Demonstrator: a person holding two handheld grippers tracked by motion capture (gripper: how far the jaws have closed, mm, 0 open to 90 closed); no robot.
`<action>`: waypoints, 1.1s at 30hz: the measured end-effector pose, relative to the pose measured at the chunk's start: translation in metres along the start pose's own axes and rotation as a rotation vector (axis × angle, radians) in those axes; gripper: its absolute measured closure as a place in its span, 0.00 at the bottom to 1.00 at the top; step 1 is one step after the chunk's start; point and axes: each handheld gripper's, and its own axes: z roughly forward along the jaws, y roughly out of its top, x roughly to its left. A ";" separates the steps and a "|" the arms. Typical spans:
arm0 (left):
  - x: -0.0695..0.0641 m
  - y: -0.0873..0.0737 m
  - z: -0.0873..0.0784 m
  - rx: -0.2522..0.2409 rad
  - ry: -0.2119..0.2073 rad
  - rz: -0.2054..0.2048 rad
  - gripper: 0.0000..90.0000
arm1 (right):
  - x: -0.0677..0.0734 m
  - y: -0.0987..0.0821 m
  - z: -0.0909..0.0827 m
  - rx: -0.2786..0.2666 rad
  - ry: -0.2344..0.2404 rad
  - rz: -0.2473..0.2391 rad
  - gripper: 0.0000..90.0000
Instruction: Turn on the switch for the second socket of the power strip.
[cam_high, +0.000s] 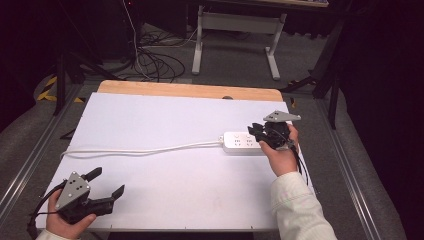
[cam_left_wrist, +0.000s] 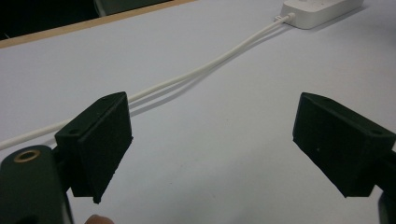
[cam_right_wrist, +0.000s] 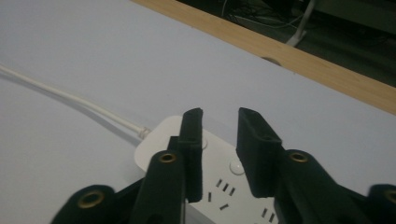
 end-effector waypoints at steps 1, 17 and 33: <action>0.000 0.000 0.000 0.000 0.000 -0.001 0.14 | 0.002 0.001 -0.003 -0.013 0.007 -0.004 0.72; 0.001 0.001 -0.002 -0.011 -0.020 -0.021 0.14 | 0.036 -0.002 -0.056 -0.115 0.161 -0.022 0.34; 0.001 0.002 -0.005 -0.020 -0.030 -0.038 0.14 | 0.052 -0.035 -0.077 -0.139 0.326 0.000 0.26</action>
